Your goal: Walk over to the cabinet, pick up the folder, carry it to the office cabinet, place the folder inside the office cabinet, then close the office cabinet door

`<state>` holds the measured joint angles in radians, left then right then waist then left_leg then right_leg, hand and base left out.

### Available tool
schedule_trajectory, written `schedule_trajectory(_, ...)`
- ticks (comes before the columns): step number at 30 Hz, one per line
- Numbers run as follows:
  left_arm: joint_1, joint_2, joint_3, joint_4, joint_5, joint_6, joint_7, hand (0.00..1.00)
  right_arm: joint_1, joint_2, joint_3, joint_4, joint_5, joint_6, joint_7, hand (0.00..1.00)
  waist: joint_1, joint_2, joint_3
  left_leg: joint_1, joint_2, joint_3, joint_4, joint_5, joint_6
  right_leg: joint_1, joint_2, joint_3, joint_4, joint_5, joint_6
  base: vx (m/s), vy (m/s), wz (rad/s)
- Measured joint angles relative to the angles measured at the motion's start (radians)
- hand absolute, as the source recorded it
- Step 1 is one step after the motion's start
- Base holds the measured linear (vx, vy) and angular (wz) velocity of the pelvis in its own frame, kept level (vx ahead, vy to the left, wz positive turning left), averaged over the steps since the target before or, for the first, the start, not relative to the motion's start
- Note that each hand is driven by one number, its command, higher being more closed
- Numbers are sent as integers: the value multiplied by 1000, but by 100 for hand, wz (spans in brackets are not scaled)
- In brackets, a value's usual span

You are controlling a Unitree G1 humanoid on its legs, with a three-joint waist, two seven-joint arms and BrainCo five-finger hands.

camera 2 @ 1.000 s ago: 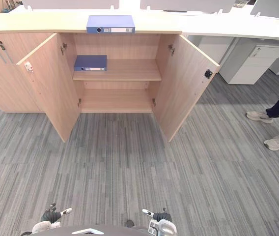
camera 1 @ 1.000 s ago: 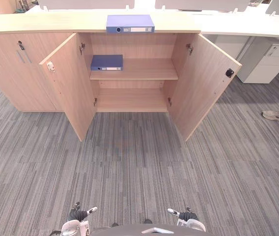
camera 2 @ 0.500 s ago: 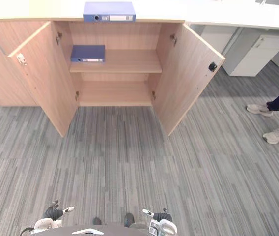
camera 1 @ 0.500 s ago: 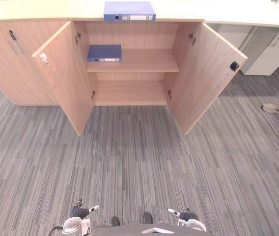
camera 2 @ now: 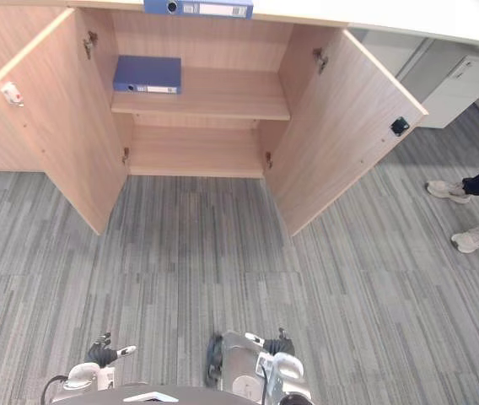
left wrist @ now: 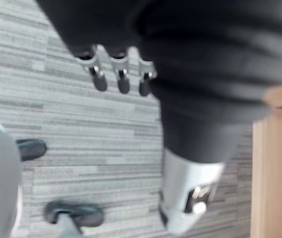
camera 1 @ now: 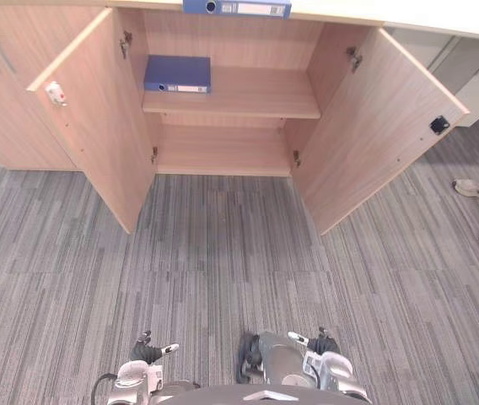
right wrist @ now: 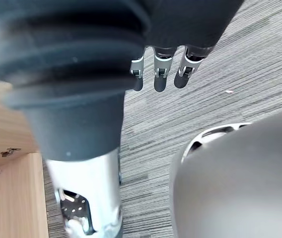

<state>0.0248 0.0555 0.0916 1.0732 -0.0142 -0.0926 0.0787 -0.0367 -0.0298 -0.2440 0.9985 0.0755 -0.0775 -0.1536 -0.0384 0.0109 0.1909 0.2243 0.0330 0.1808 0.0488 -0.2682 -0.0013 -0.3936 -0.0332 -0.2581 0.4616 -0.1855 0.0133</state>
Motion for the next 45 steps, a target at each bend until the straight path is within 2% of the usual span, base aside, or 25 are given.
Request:
schedule_trajectory(2, 5, -8, 7, 5, 19, 0, 0, 0, 5, 1, 1, 2, 5, -6, 2, 0, 2, -7, -3, 64, 18, -32, 9, -37, -62, 33, 8, 1, -73, 150, -51, 566, -208, 48)
schedule_trajectory(4, 5, -30, 29, -3, 20, -2, 0, 0, 0, -6, 1, 2, -1, -5, 2, 0, 9, 18, 0, 7, 51, -27, 150, -26, -82, 64, 24, -13, -92, 115, -69, 381, -189, 19)
schedule_trajectory(7, 6, -54, 109, -34, 18, -4, -4, 0, 0, -15, 8, -2, 0, 1, 0, 0, 15, 39, 20, -203, 150, -6, 686, 17, -92, 202, 68, -9, -183, 87, -91, 557, -263, 0)
schedule_trajectory(9, 4, -56, 146, -67, 17, -5, -6, 0, 9, -14, 39, -2, 9, 11, 0, 0, 33, 24, 35, -308, 235, 50, 914, 8, -82, 328, 87, 10, -226, 53, -104, 399, -161, -20)
schedule_trajectory(11, 3, -56, 153, -90, 16, -10, -6, 0, 10, -9, 52, -2, 19, 16, -1, 0, 50, 11, 36, -388, 264, 83, 939, 1, -72, 375, 89, 35, -257, 34, -99, 316, -87, -31)
schedule_trajectory(13, 3, -62, 154, -108, 15, -16, -7, 0, 11, -6, 52, -2, 24, 16, -1, 0, 62, 11, 35, -472, 276, 127, 880, -11, -57, 427, 86, 56, -298, 27, -88, 334, -19, -34)
schedule_trajectory(16, 0, -66, 163, -120, 15, -20, -8, 0, 14, 11, 31, -2, 39, 16, -2, 0, 84, 3, 34, -520, 235, 205, 593, -4, -58, 518, 53, 92, -360, 17, -52, 385, 102, -36)
schedule_trajectory(18, 0, -66, 163, -118, 15, -20, -7, 0, 15, 20, 27, -1, 40, 16, -3, 0, 90, -1, 25, -527, 182, 198, 379, 66, -58, 548, 27, 117, -386, -1, -19, 384, 199, -38)
schedule_trajectory(19, 2, -66, 164, -115, 13, -21, -7, 0, 17, 25, 26, 4, 40, 16, -3, 0, 95, -4, 16, -526, 157, 176, 299, 153, -45, 563, 13, 143, -398, -16, 5, 415, 273, -61)
schedule_trajectory(20, 5, -65, 166, -112, 13, -22, -8, 0, 19, 32, 25, 8, 40, 16, -3, 0, 101, -23, -5, -520, 127, 171, 299, 217, -24, 570, -15, 174, -405, -34, 30, 432, 293, -61)
schedule_trajectory(22, 6, -40, 173, -100, 14, -19, -18, 0, 28, 61, 16, 23, 37, 16, -1, 0, 96, -65, -37, -516, 99, 209, 328, 170, 2, 553, -58, 202, -367, -40, 37, 480, 280, -46)
schedule_trajectory(24, 3, -32, 173, -81, 13, -18, -20, 0, 24, 69, -12, 37, 35, 16, 0, 0, 100, -74, -43, -467, 93, 241, 349, 121, 26, 510, -80, 225, -217, -41, 39, 523, 304, -38)
schedule_trajectory(26, 3, -24, 152, -63, 13, -10, -20, 0, 19, 68, -11, 34, 34, 14, 0, 0, 93, -60, -35, -365, 76, 259, 310, 70, 32, 376, -114, 227, 150, -13, 141, 390, 233, -28)
schedule_trajectory(27, 2, -19, 138, -50, 13, -6, -20, 0, 16, 69, -9, 28, 34, 12, 1, 0, 84, -60, -34, -327, 68, 259, 299, 52, 32, 316, -126, 219, 299, -20, 145, 363, 170, -4)
schedule_trajectory(29, -2, -18, 130, -33, 13, 2, -20, 0, 16, 70, -8, -2, 34, 12, 1, 0, 70, -57, -33, -217, 55, 260, 248, 24, 21, 212, -140, 165, 465, -59, 95, 369, 92, 8)
schedule_trajectory(32, -6, -22, 122, -22, 13, 4, -20, 0, 9, 68, -2, -14, 33, -3, 1, 0, 58, -52, -33, -103, 51, 258, 154, 28, 12, 103, -128, 53, 344, -111, 33, 387, 12, 18)
schedule_trajectory(34, -10, -27, 119, -20, 13, 4, -20, 0, 7, 67, -2, -29, 34, -6, 1, 0, 47, -49, -32, -66, 49, 248, 112, 31, -7, 57, -101, 36, 157, -77, 20, 372, -68, 35)
schedule_trajectory(35, -10, -27, 112, -15, 13, 3, -21, 0, 6, 67, -2, -32, 34, -6, 2, 0, 39, -49, -33, -40, 42, 229, 85, 29, -34, 52, -77, 46, 11, 0, 7, 471, -132, 42)
schedule_trajectory(36, -11, -23, 115, -11, 14, 3, -20, 0, 12, 68, -2, -30, 34, -5, 2, 0, 39, -60, -36, -9, 26, 210, 74, 15, -63, 58, -67, 78, -88, 171, -33, 564, -172, 39)
schedule_trajectory(37, -12, -38, 124, 2, 15, 5, -20, 0, 7, 57, -2, -37, 33, -7, 3, 0, 38, -40, -30, 8, 42, 198, 71, 5, -79, 69, -56, 74, -62, 158, -33, 472, -142, 25)
schedule_trajectory(38, -8, -67, 130, 4, 16, 4, -21, 0, 5, 34, -1, -34, 33, -6, 3, 0, 41, 7, -38, 17, 72, 199, 82, 16, -89, 87, -40, 53, -53, 126, -41, 359, -126, 12)
schedule_trajectory(39, -7, -79, 134, 3, 16, 3, -21, 0, 5, 25, -1, -31, 33, -5, 3, 0, 41, 20, -41, 20, 82, 197, 101, 18, -92, 96, -34, 49, -54, 108, -43, 432, -170, 15)
schedule_trajectory(40, -11, -96, 145, -2, 16, 2, -21, 0, -1, 15, 1, -30, 30, -5, 3, 0, 39, 42, -34, -5, 112, 179, 188, 18, -92, 127, -25, 34, -60, 81, -51, 405, -230, 28)
schedule_trajectory(43, -13, -98, 193, -39, 16, 0, -27, 0, 1, 13, 53, -18, 4, 13, 2, 0, 45, 30, -20, -198, 240, 124, 686, 20, -85, 268, 11, 17, -145, 45, -65, 326, -194, 17)
schedule_trajectory(45, -12, -108, 203, -55, 15, -4, -27, 0, 0, 16, 68, 8, 0, 17, 2, 0, 66, 25, -22, -264, 271, 140, 770, -2, -80, 340, 21, 18, -185, 41, -69, 273, -89, -24)
